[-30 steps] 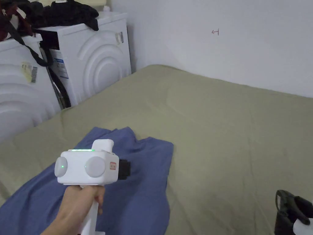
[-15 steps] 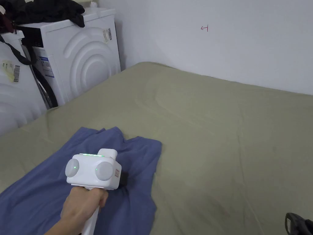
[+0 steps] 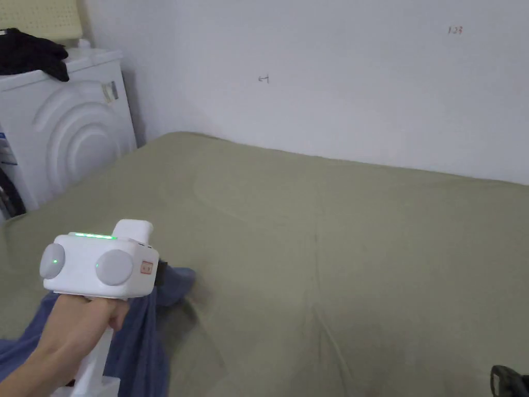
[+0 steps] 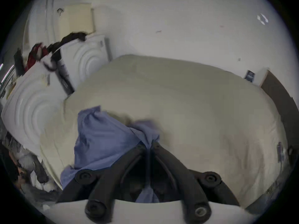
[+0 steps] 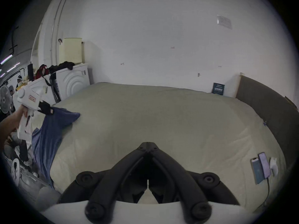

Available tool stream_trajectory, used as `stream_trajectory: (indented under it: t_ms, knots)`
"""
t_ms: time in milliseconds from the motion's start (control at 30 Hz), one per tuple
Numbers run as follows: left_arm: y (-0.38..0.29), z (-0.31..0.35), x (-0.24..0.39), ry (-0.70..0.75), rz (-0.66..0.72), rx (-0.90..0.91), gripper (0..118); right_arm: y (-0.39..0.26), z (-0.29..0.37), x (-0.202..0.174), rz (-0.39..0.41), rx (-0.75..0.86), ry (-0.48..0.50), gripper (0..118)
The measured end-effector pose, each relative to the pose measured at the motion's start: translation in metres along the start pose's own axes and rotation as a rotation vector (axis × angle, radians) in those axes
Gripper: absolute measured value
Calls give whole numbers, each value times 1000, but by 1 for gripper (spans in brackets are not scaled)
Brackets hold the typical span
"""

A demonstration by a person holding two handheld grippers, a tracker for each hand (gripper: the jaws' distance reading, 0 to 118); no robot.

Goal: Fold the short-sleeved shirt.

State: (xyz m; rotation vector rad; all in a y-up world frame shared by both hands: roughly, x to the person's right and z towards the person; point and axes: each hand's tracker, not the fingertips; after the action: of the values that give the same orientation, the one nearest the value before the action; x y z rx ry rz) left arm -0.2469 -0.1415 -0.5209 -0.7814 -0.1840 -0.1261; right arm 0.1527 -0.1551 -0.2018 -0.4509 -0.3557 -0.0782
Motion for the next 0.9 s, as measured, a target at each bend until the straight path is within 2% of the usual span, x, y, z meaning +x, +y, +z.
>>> stream_trajectory:
  t_ms: [300, 433, 533, 667, 800, 833, 867, 900]
  knots:
    - [57, 76, 191, -319, -198, 160, 2, -1, 54, 72, -39, 29, -140, 2]
    - [59, 86, 275, -471, -225, 162, 2, -3, 66, 99, -57, 32, -190, 2]
    - [54, 76, 333, -561, -263, 145, 2, -6, 72, 114, -71, 35, -227, 2]
    - [29, 37, 401, -613, -300, 28, 2, -14, 67, 130, -92, 12, -260, 2]
    - [-13, -24, 445, -544, -369, -101, 2, -24, 58, 141, -112, -20, -275, 2]
    - [-23, -38, 451, -528, -373, -131, 7, -26, 54, 144, -114, -29, -276, 2]
    - [-32, -47, 454, -516, -370, -135, 23, -28, 51, 146, -114, -38, -279, 2]
    - [-38, -54, 454, -510, -362, -129, 65, -30, 49, 146, -114, -47, -281, 2]
